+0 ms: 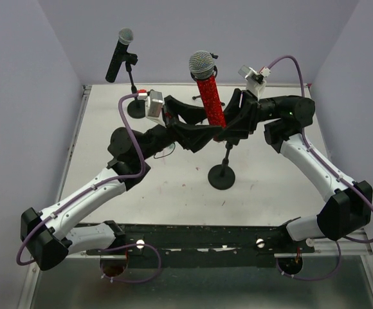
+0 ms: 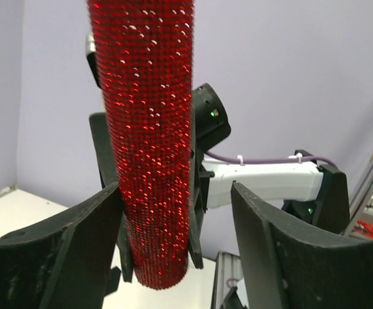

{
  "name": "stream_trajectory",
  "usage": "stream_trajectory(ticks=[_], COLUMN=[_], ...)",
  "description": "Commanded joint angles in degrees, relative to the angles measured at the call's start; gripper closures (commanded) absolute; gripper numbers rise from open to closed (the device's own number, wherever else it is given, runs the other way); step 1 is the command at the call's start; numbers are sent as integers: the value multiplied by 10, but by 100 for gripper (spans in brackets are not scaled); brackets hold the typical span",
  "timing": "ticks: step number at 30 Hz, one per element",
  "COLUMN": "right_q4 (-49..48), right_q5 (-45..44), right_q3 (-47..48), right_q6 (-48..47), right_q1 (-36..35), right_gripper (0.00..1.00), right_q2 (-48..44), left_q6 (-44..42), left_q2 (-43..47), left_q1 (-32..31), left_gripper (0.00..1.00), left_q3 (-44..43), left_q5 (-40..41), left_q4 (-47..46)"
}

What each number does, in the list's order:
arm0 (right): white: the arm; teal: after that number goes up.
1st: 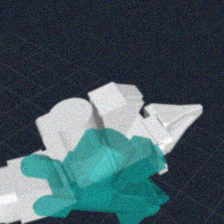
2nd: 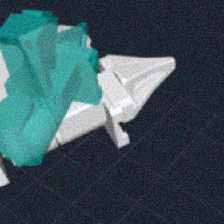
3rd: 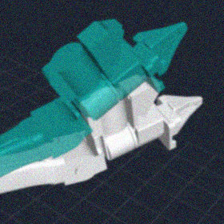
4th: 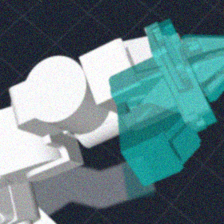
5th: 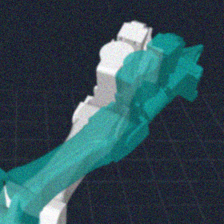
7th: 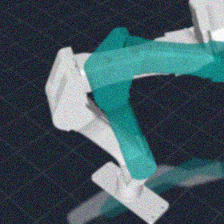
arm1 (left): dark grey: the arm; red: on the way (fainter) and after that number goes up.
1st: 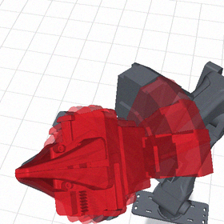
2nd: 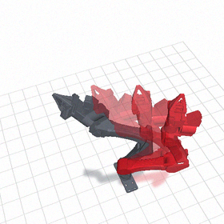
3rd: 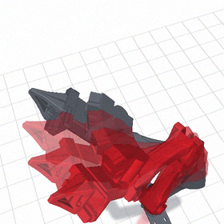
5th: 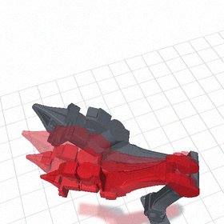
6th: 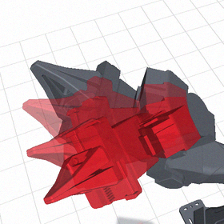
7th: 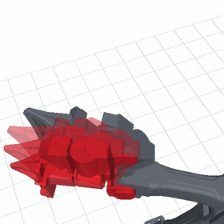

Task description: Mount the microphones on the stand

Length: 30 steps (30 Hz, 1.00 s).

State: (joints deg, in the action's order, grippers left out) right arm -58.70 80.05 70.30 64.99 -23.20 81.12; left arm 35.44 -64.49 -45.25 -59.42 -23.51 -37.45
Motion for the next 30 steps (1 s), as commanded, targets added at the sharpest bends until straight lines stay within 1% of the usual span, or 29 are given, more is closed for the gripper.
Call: stream_trajectory(ticks=[1, 13, 14, 18, 19, 21, 22, 23, 24, 25, 26, 27, 28, 30], right_q4=[-23, -23, -23, -21, -21, -17, -14, -11, -5, 6, 19, 34, 43, 60], right_q5=[-17, -15, -15, -14, -14, -14, -14, -14, -14, -14, -15, -15, -13, -4], right_q3=[-5, -7, -8, -9, -10, -10, -10, -10, -11, -11, -11, -11, -14, -17], right_q6=[2, 2, 2, 1, 0, -3, -4, -7, -12, -20, -31, -42, -54, -78], right_q1=[-1, -2, -1, -1, -1, -1, -1, -1, -1, -1, -2, -1, -1, -1], right_gripper=[89, 88, 88, 88, 88, 88, 88, 88, 88, 86, 81, 72, 55, 25], right_q2=[1, -2, -1, -5, -4, -5, -5, -5, -5, -5, -6, -7, -9, -12], left_q6=[16, 13, 12, 6, 4, 1, 0, 0, 0, -1, -5, -8, -11, -11], left_q2=[-12, -46, -47, -49, -48, -46, -44, -43, -42, -39, -36, -33, -27, -14], left_q1=[-9, -33, -33, -35, -35, -35, -35, -35, -35, -35, -35, -34, -33, -24], left_gripper=[29, 32, 33, 44, 49, 63, 76, 91, 100, 100, 100, 100, 100, 100], left_q3=[4, -3, -3, -10, -10, -9, -8, -6, -5, -4, -3, -3, -2, -6], left_q5=[49, 66, 67, 71, 72, 71, 70, 68, 66, 64, 60, 56, 51, 33], left_q4=[-96, -97, -97, -90, -90, -87, -87, -89, -88, -90, -90, -87, -81, -61])
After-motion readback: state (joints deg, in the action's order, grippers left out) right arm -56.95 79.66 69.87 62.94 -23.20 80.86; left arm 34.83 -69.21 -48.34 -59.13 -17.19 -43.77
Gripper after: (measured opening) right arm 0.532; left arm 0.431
